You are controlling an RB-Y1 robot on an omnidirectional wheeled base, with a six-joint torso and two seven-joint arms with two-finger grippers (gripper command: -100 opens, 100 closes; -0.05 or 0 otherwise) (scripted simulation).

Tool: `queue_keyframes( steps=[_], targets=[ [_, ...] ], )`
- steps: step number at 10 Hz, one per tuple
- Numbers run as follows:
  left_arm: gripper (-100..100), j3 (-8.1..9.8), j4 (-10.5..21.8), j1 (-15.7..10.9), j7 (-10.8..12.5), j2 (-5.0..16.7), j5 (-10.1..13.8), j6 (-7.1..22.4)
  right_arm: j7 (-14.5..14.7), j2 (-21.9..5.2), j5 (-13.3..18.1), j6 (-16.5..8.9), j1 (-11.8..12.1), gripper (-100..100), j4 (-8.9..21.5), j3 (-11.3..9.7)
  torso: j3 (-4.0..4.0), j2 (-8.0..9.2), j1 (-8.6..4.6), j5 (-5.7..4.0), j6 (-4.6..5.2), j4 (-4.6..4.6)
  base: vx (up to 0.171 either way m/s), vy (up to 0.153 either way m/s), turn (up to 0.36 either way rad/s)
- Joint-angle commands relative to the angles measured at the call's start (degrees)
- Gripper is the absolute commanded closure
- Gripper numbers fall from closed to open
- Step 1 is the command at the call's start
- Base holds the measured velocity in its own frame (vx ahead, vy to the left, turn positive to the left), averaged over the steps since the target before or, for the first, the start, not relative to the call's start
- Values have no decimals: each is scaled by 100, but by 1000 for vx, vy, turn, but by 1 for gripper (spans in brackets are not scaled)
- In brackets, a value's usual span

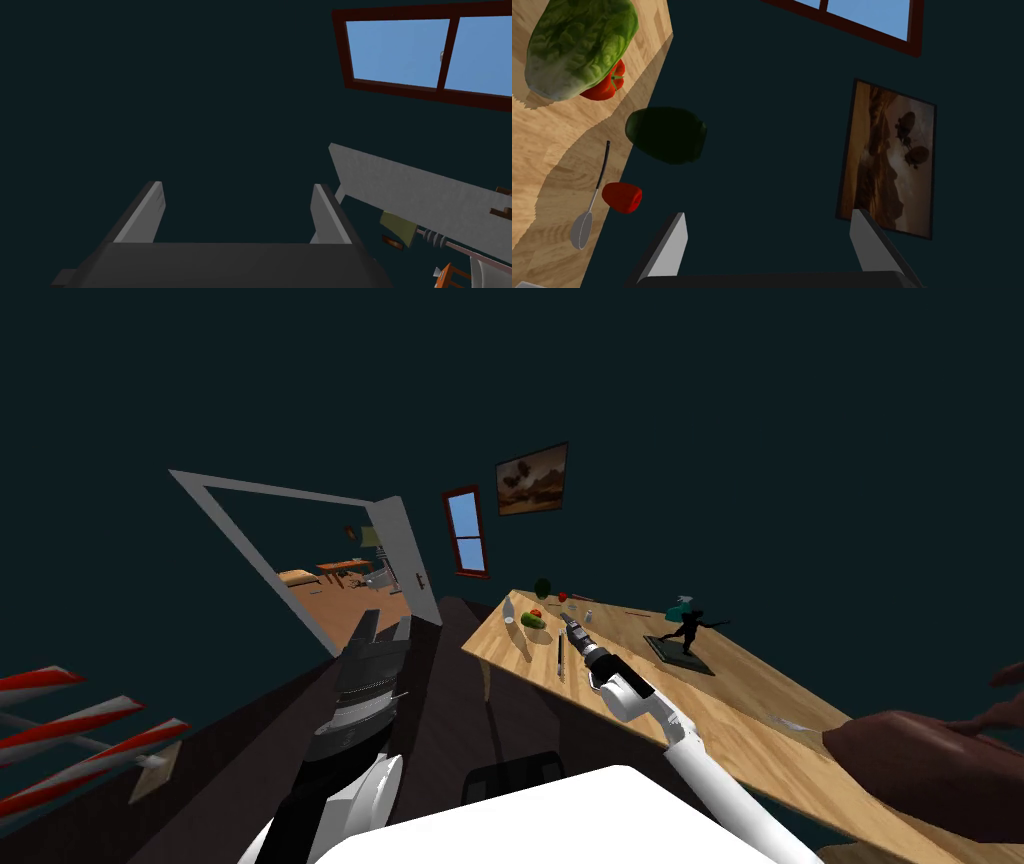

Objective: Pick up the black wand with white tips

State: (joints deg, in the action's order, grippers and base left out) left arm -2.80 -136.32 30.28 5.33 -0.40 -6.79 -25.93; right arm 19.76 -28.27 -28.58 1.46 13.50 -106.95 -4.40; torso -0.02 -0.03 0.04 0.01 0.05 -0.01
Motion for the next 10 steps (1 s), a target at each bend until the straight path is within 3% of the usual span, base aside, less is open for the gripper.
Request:
queue_keyframes(
  steps=[1, 4, 5, 7, 8, 9, 10],
  targets=[
    [0, 0, 0, 0, 0, 0, 0, 0, 144, -228, -254, -286, -134, -100, 237, -47, 0, 0, 0, 0, 0, 0, 16, 19, 287],
    [0, 0, 0, -1, 0, 0, 0, 0, 266, -429, -482, -675, -238, -100, 485, -113, -2, -3, 2, 0, -5, -1, 13, 9, 183],
    [0, 0, 0, 0, 0, 0, 0, 0, 388, -624, -712, -881, -336, -100, 740, -183, -1, -1, 0, 0, 2, -1, 17, 13, 284],
    [0, 0, 0, 0, 0, 0, 0, 0, 388, -624, -712, -958, -336, -100, 740, -183, -1, -1, -1, 0, 3, 0, 11, 3, 47],
    [0, 0, 0, 0, 0, 0, 0, 0, 512, -811, -943, -1170, -427, -100, 1000, -259, 2, 3, -1, 0, 4, 0, 10, 12, 270],
    [0, 0, 0, -1, 0, 0, 0, 0, 512, -811, -943, -1243, -427, -100, 1000, -259, 1, 1, 1, 0, -4, 0, 12, 4, 188],
    [0, 0, 0, 0, 0, 0, 0, 0, 635, -991, -1167, -1464, -513, -100, 1227, -336, 0, 1, 0, 0, 1, 0, 17, 6, 300]
  ],
)
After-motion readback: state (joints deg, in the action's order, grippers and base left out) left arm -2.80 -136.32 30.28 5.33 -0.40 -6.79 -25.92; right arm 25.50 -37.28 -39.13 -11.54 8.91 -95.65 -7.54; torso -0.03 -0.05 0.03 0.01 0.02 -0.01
